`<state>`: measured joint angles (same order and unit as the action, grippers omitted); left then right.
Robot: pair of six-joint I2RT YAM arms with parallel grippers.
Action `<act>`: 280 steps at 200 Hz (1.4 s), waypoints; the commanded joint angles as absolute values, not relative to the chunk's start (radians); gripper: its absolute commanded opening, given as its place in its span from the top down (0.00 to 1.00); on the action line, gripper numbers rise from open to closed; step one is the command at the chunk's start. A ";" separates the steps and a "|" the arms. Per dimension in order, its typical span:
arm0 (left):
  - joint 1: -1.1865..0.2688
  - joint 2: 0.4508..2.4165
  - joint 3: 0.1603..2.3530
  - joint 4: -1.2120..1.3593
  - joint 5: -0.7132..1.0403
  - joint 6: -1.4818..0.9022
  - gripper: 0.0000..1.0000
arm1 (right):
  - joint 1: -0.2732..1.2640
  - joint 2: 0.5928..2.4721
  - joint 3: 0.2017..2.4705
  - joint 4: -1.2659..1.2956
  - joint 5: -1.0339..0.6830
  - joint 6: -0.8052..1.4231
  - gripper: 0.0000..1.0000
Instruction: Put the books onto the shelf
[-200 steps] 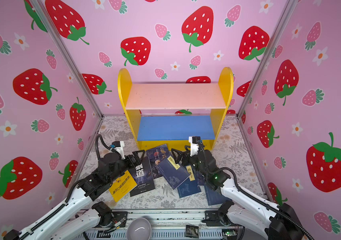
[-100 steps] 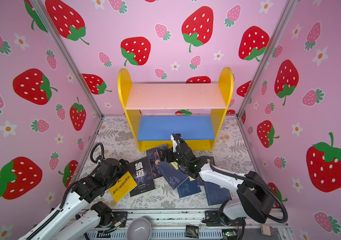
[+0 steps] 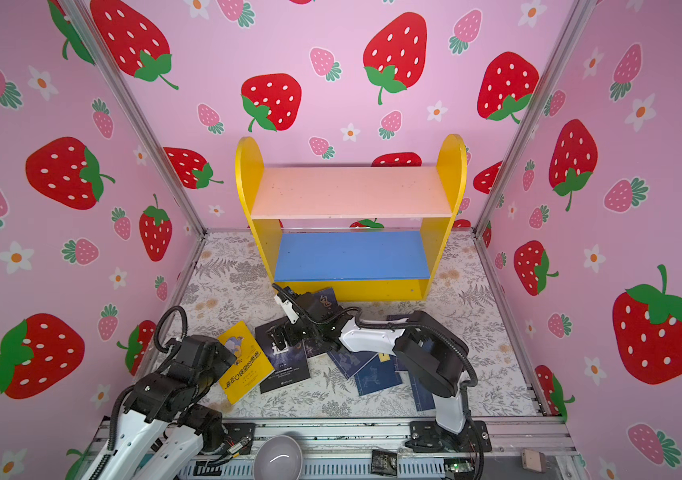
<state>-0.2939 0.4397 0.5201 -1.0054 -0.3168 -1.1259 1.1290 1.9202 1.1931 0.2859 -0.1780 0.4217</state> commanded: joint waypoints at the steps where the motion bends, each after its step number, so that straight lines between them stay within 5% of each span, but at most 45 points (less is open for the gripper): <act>1: -0.285 0.319 0.441 -1.091 -0.296 -1.220 0.01 | 1.148 1.980 1.260 0.278 -0.301 0.401 0.07; 78: -0.274 0.092 0.201 -0.964 -0.212 -1.277 0.01 | 1.221 2.215 1.438 0.208 -0.273 0.466 0.40; 144: -0.250 0.411 0.126 -0.644 -0.120 -1.250 0.03 | 1.219 2.308 1.521 0.072 -0.191 0.461 0.48; 183: -0.196 0.545 0.144 -0.366 -0.010 -1.172 0.03 | 1.192 2.333 1.519 0.072 -0.248 0.481 0.63; 229: -0.133 0.559 0.314 -0.455 -0.004 -1.061 0.02 | 1.132 2.246 1.446 0.078 -0.257 0.486 0.62; 280: -0.112 0.680 0.499 -0.853 -0.279 -1.047 0.02 | 1.101 2.136 1.402 0.069 -0.326 0.464 0.54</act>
<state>-0.1276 0.6594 0.4370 -0.6300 -0.1314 -1.0668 1.1107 2.1731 1.4216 0.1493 -0.2977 0.4744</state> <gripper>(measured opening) 0.975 0.451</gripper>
